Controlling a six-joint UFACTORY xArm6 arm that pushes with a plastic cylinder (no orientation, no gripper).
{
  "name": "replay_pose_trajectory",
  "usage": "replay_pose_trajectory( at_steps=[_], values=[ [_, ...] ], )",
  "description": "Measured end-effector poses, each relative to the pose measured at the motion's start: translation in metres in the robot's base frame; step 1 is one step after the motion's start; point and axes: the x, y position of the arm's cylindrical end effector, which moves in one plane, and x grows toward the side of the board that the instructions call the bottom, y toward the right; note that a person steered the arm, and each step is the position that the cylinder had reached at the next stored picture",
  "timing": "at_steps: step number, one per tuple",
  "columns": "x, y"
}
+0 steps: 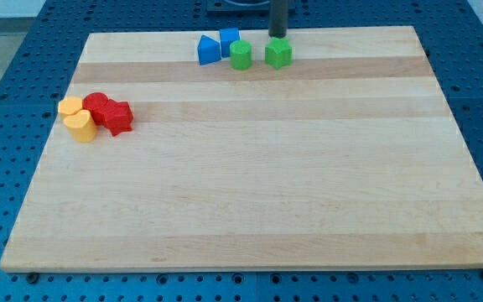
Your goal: Separate the blue blocks from the green blocks
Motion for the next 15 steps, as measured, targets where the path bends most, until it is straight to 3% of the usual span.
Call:
replay_pose_trajectory(
  at_steps=[3,7,8,9,11,15],
  values=[
    [0.035,-0.083],
    [0.044,-0.113],
    [0.029,-0.129],
    [0.033,-0.207],
    [0.098,-0.292],
    [0.169,-0.331]
  ],
)
